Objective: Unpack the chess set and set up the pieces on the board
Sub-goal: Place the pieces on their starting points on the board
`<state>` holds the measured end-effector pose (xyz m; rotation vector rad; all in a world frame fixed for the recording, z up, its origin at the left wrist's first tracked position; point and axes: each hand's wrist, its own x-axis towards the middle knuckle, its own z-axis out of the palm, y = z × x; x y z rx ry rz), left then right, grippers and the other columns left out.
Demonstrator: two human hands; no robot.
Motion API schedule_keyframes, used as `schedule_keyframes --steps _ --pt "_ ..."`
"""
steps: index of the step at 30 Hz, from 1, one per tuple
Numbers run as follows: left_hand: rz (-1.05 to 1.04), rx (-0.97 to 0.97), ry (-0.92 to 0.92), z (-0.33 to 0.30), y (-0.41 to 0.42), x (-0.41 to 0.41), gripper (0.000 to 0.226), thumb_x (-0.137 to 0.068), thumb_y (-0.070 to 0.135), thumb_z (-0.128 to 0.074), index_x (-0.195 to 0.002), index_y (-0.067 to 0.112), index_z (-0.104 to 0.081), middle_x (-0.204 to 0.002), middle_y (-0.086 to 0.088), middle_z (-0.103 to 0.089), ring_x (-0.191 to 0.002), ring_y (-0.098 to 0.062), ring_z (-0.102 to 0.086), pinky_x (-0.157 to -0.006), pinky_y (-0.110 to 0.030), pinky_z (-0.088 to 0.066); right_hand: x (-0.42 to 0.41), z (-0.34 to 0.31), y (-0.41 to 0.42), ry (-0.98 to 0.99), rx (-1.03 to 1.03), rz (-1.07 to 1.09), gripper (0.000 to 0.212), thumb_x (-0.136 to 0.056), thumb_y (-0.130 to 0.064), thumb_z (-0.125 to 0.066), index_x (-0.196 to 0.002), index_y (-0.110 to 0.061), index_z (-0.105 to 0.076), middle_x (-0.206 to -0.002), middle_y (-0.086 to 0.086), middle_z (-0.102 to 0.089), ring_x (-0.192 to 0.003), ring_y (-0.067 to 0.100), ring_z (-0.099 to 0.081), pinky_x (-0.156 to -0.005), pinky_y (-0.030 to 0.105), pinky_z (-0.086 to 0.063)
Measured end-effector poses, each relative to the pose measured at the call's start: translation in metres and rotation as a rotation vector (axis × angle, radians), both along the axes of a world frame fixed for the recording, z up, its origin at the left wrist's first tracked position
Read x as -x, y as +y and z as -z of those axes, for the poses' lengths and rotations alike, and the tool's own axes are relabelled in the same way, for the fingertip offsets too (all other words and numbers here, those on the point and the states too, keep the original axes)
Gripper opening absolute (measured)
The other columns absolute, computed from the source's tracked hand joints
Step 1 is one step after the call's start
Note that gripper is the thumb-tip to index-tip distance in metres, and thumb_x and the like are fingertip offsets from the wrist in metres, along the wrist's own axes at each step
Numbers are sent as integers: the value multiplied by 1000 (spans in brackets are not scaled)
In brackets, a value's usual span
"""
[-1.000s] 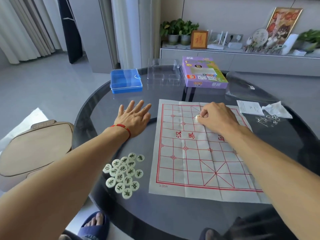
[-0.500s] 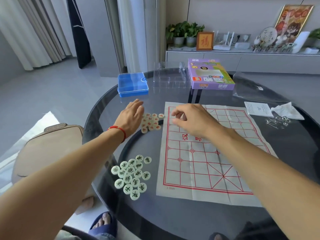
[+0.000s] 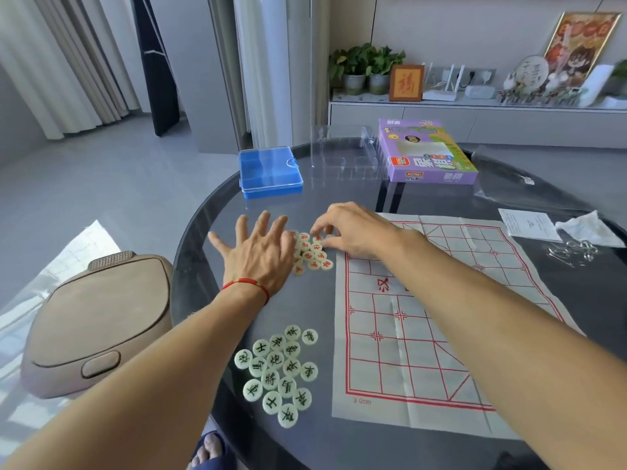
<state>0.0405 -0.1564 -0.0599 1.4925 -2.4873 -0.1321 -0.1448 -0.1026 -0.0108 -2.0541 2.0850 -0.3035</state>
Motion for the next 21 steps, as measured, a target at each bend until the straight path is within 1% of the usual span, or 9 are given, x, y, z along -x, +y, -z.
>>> schedule_keyframes --steps 3,5,7,9,12,15,17,19,21 --pt "-24 -46 6 -1 1 0 54 -100 46 -13 -153 40 -24 -164 6 -21 -151 -30 -12 -109 -78 0 -3 -3 0 17 10 -12 22 -94 -31 -72 -116 -26 -73 -106 -3 -64 -97 18 -62 -80 35 -50" --pt "-27 -66 39 -1 -1 -1 55 -100 45 -15 -154 41 -20 -164 7 -22 -151 -28 -13 -110 -76 3 -2 -4 2 22 25 -14 20 -96 -30 -70 -114 -22 -72 -108 -2 -64 -99 18 -60 -80 33 -47" --pt "-37 -101 84 -3 -4 -2 56 -99 45 -18 -155 44 -18 -163 9 -24 -152 -25 -14 -111 -74 7 5 -12 9 1 59 35 18 -97 -32 -67 -110 -21 -72 -104 -3 -63 -99 18 -59 -79 32 -44" --pt "-31 -122 66 -5 -6 -5 56 -99 46 -18 -155 46 -16 -163 11 -22 -152 -24 -14 -112 -73 6 21 -21 19 -2 77 133 18 -95 -33 -68 -107 -20 -73 -101 -2 -65 -98 21 -63 -81 34 -50" --pt "11 -115 -36 -6 -6 -11 56 -99 48 -15 -155 48 -7 -165 12 -13 -153 -23 -10 -113 -72 3 43 -22 38 103 18 253 19 -93 -30 -69 -108 -17 -73 -105 3 -70 -98 26 -65 -86 41 -55" --pt "16 -105 -36 -1 -3 -15 57 -99 48 -12 -154 49 2 -166 12 -6 -154 -23 -3 -114 -71 8 46 -15 50 229 -75 284 21 -93 -33 -67 -105 -17 -71 -108 6 -69 -97 29 -65 -86 45 -56" --pt "18 -115 -36 0 -4 -13 57 -99 48 -10 -154 49 5 -166 12 -4 -154 -23 -1 -113 -71 11 37 -11 50 283 -23 261 25 -95 -35 -64 -110 -16 -70 -114 4 -66 -102 28 -63 -88 43 -54" --pt "23 -104 -47 2 -4 -13 57 -99 51 -7 -154 48 7 -166 12 -2 -154 -25 0 -111 -72 13 19 -10 48 222 72 179 30 -95 -38 -64 -118 -20 -69 -118 0 -63 -106 22 -61 -87 39 -52" --pt "23 -99 -47 2 -4 -13 56 -99 53 -6 -154 48 7 -166 12 -2 -154 -25 1 -110 -73 13 -4 -11 45 61 84 69 33 -92 -44 -68 -119 -25 -68 -114 -5 -64 -98 13 -59 -81 34 -51"
